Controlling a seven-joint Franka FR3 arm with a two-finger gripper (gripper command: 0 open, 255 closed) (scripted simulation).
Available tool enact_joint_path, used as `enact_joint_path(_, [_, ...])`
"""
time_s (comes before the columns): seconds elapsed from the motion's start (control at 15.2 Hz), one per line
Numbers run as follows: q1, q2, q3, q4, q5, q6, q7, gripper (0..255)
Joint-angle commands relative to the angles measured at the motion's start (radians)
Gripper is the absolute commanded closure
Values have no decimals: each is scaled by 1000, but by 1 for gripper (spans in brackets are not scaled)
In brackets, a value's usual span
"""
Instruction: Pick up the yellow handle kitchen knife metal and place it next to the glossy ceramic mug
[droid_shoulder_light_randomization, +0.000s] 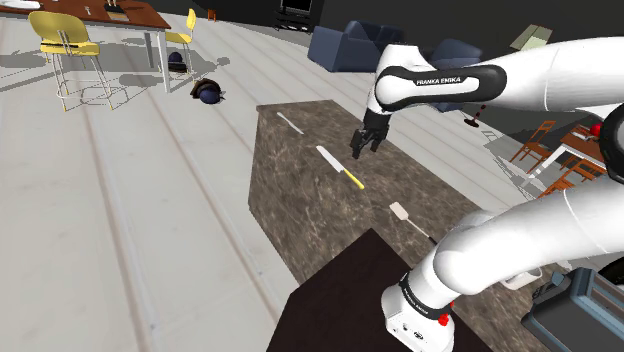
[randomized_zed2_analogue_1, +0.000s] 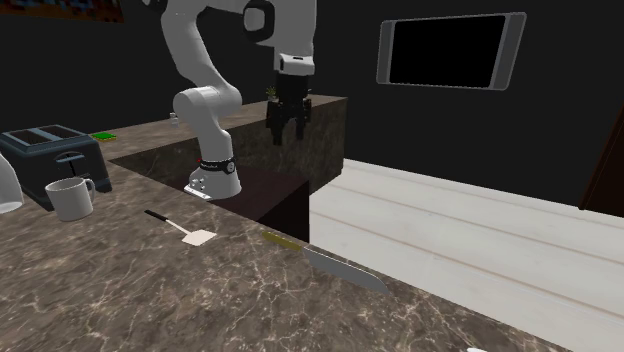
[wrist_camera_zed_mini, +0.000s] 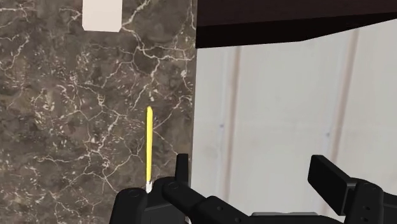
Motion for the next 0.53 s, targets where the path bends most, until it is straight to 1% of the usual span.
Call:
enact_joint_path(0.0, [-4, 62, -26, 3, 5, 72, -25, 0])
enact_joint_path(0.26, [-9, 208, -74, 48, 39, 188, -87, 0])
enact_joint_path(0.46, [-14, 324, -102, 97, 85, 264, -144, 0])
